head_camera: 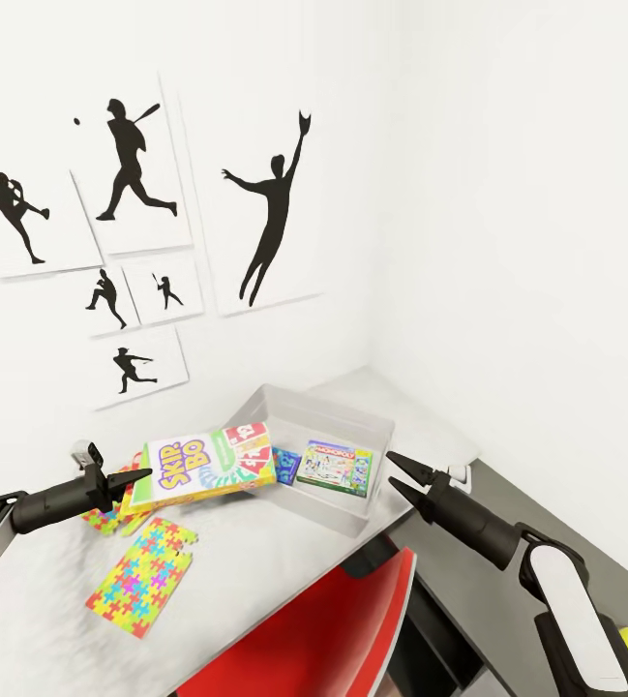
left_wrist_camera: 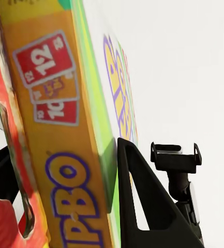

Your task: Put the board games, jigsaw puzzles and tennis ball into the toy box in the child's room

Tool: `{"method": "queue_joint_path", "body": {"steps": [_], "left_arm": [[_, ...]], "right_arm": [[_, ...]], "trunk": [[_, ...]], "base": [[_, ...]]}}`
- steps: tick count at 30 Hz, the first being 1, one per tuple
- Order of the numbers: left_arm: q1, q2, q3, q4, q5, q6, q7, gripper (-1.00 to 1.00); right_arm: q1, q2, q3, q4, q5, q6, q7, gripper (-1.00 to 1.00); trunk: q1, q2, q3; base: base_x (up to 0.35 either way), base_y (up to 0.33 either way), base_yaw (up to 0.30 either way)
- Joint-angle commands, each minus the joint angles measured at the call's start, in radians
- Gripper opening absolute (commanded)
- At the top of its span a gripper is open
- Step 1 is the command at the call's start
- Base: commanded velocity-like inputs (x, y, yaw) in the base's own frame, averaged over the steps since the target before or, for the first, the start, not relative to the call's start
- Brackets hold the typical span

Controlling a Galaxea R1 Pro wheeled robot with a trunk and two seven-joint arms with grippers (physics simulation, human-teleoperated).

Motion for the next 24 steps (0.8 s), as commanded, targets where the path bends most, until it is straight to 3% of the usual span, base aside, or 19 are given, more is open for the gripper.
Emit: {"method": "queue_joint_path", "body": {"steps": [1, 8, 11, 15, 17, 24], "left_arm": [[-0.001, 0.000, 0.001, 0.000, -0.001, 0.010, -0.004, -1.00], [-0.003, -0.004, 0.006, -0.005, -0.001, 0.013, -0.004, -1.00], [-0.004, -0.018, 0.006, -0.070, 0.000, 0.027, -0.003, -1.00], [-0.006, -0.070, 0.005, -0.200, -0.004, 0.122, 0.048, -1.00], [-0.014, -0.104, 0.003, -0.237, -0.005, 0.160, 0.120, -1.00], [-0.109, -0.202, 0.002, -0.240, -0.003, 0.189, 0.339, -1.00]], "right_arm": [[-0.001, 0.000, -0.001, 0.000, 0.006, 0.004, 0.007, 1.00], [-0.001, -0.001, -0.006, 0.000, 0.007, 0.004, 0.007, 1.00], [-0.001, -0.002, -0.007, 0.000, 0.007, 0.004, 0.007, 1.00], [-0.001, -0.003, -0.010, 0.000, 0.007, 0.004, 0.008, 1.00], [-0.001, -0.003, -0.012, 0.000, 0.007, 0.005, 0.009, 1.00], [-0.001, -0.004, -0.019, 0.000, 0.007, 0.008, 0.013, 1.00]], "trunk": [[0.001, -0.002, -0.002], [0.001, -0.002, -0.002], [0.001, -0.002, -0.002], [0.001, -0.002, -0.002], [0.001, -0.002, -0.002], [0.001, -0.002, -0.002]], "base": [[0.000, 0.000, 0.000], [0.000, 0.000, 0.000], [0.000, 0.000, 0.000], [0.000, 0.000, 0.000], [0.000, 0.000, 0.000], [0.000, 0.000, 0.000]]}}
